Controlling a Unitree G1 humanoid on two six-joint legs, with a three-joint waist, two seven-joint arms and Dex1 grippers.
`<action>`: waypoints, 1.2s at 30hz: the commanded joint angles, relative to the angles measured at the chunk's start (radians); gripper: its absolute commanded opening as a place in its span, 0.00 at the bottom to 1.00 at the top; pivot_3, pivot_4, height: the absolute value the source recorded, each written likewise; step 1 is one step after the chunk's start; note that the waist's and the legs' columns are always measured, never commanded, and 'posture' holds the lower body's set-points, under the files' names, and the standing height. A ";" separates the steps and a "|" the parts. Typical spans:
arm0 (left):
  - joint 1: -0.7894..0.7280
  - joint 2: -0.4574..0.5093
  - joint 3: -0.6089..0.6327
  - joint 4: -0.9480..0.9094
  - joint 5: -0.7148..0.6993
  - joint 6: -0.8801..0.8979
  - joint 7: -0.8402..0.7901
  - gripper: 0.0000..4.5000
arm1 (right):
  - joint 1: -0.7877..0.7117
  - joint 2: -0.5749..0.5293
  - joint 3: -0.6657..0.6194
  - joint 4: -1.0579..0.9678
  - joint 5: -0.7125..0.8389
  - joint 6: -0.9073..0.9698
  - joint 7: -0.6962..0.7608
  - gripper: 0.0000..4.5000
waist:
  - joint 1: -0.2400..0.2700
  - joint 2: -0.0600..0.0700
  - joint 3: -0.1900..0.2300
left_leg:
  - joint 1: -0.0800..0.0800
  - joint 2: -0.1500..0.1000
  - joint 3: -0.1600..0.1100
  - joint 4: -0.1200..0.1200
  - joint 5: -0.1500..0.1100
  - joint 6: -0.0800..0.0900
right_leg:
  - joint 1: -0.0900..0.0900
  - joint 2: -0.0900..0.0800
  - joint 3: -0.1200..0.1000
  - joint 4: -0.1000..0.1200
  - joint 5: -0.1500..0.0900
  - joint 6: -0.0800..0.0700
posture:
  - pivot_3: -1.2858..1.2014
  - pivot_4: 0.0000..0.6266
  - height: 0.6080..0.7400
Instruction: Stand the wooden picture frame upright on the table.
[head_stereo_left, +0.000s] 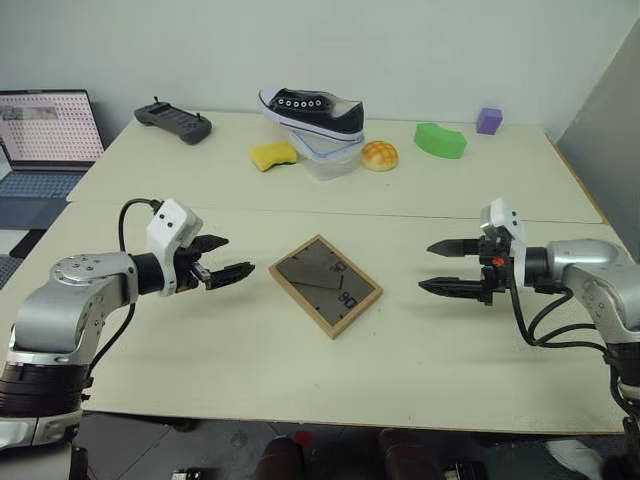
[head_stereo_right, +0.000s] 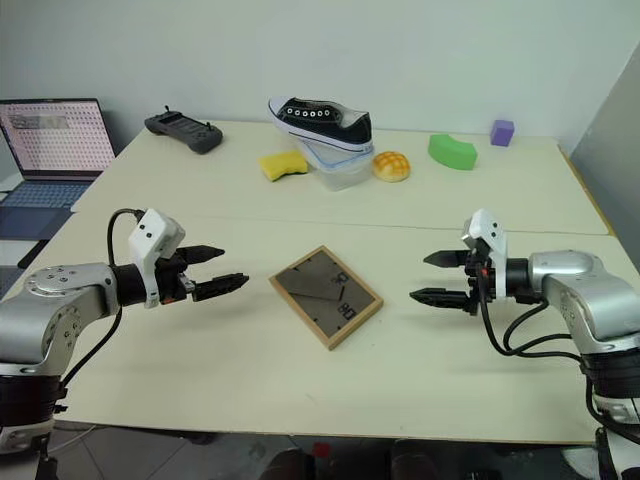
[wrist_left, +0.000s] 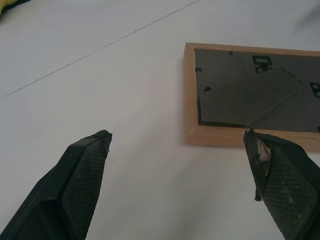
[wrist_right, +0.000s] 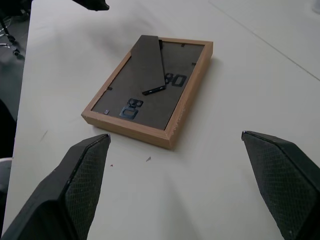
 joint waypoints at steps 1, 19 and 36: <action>-0.007 0.023 0.013 -0.042 0.009 -0.020 -0.006 1.00 | -0.054 0.003 0.001 0.017 -0.013 -0.023 0.024 0.99 | 0.000 0.000 0.000 | 0.000 0.000 0.000 0.000 0.000 0.000 | 0.000 0.000 0.000 0.000 0.000 0.000 | 0.52 0.24 1.00; 0.131 -0.133 -0.024 -0.105 0.111 -0.099 0.201 0.51 | -0.146 0.309 0.106 0.361 -0.335 -0.319 -0.292 0.45 | -0.006 0.000 0.000 | 0.000 0.000 0.001 0.000 0.000 0.000 | -0.001 0.000 0.001 0.002 0.000 0.000 | 0.52 0.24 1.00; 0.039 -0.377 -0.169 -0.067 0.205 -0.095 0.368 0.00 | 0.009 0.434 0.174 0.100 -0.341 -0.214 -0.322 0.00 | 0.004 0.000 -0.001 | -0.001 0.000 0.000 0.001 0.000 0.000 | -0.001 -0.001 0.000 0.002 0.000 0.000 | 0.52 0.24 1.00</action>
